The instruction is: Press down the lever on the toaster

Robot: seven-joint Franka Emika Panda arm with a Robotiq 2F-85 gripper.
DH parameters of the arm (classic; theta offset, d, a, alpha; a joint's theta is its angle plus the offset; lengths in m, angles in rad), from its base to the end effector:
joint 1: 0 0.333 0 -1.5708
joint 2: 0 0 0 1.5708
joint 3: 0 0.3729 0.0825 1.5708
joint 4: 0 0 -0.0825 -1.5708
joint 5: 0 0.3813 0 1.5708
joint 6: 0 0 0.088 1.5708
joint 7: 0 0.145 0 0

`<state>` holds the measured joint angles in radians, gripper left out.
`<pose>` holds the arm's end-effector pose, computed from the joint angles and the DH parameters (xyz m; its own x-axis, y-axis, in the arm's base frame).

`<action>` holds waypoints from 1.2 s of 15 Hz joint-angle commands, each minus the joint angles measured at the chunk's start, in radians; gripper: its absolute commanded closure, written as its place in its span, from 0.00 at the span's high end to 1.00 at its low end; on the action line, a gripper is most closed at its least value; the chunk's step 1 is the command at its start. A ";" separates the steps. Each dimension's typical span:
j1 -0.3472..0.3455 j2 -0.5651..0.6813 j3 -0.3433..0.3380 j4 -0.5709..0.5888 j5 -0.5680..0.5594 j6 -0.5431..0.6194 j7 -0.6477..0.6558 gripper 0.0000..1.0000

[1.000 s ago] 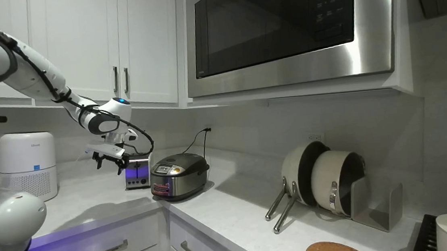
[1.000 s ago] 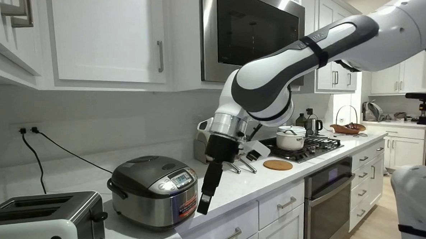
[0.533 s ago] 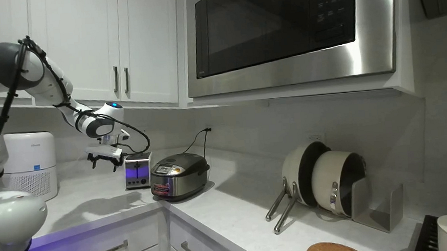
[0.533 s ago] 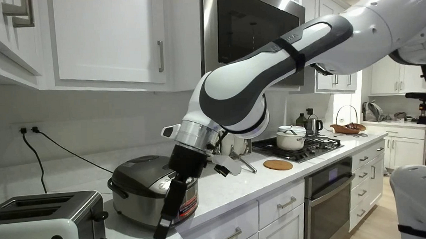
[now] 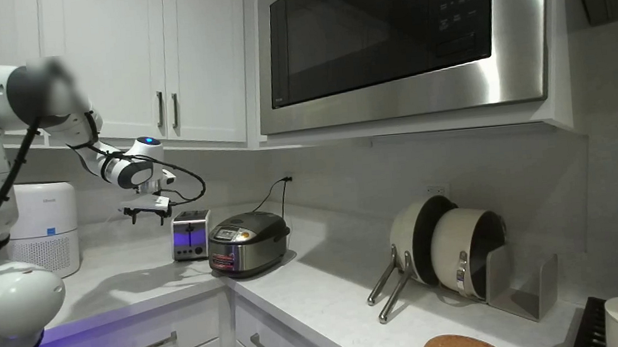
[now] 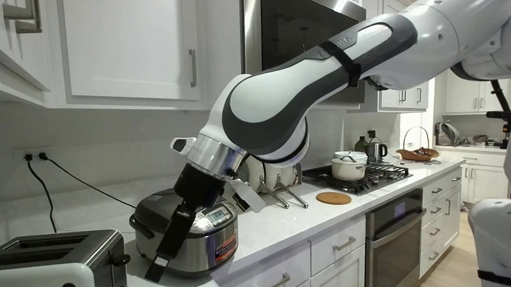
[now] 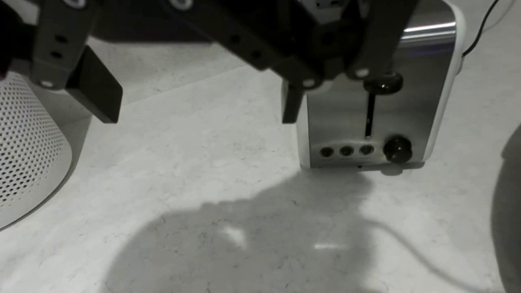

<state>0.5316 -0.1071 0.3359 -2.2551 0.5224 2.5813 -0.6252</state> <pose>0.3507 0.4218 0.4759 0.4111 0.7640 0.4973 0.9043 -0.4106 -0.1168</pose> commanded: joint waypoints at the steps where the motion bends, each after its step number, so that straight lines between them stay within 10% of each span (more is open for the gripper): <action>1: -0.021 0.075 0.027 0.080 -0.078 0.055 0.016 1.00; 18: -0.067 0.401 0.021 0.424 -0.652 0.132 0.379 1.00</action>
<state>0.4655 0.2641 0.3632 -1.8839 -0.0734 2.7196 -0.3041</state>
